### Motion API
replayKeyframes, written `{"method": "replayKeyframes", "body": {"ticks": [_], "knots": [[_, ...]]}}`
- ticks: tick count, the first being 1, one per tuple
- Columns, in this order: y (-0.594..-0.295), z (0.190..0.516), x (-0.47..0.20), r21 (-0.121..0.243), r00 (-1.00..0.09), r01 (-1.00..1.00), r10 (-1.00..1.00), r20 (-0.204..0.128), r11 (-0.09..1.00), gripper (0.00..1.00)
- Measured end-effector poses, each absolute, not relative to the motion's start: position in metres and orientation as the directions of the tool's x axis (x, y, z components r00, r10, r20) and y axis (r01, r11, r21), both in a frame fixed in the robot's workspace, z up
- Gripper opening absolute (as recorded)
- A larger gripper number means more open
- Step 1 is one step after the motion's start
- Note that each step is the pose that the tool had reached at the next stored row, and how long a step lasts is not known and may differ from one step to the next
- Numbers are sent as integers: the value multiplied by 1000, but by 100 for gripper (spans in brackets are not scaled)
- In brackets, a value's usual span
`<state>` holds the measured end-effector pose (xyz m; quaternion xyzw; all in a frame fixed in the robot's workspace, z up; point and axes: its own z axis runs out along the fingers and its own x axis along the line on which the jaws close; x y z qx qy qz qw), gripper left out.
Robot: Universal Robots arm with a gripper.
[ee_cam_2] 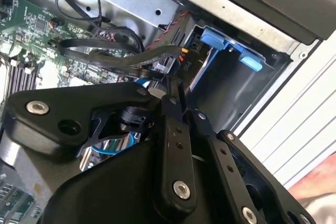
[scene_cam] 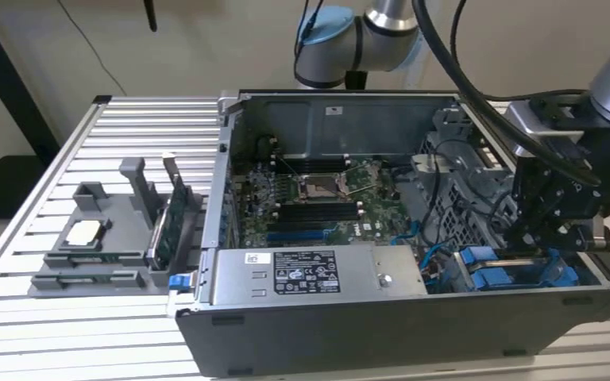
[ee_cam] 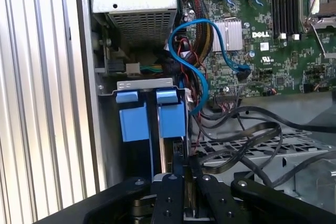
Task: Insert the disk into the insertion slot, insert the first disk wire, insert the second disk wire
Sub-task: 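Insert the second disk wire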
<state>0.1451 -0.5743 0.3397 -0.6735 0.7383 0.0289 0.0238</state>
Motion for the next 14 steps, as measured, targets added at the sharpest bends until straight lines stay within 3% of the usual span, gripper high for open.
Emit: {"method": "replayKeyframes", "body": {"ticks": [5, 6, 14], "knots": [[-574, 339, 145, 11, -91, -996, -993, -75, 91, 17], [-574, 342, 145, 11, -92, -996, -993, -75, 91, 24], [-574, 357, 145, 11, -92, -996, -993, -74, 91, 24]]}}
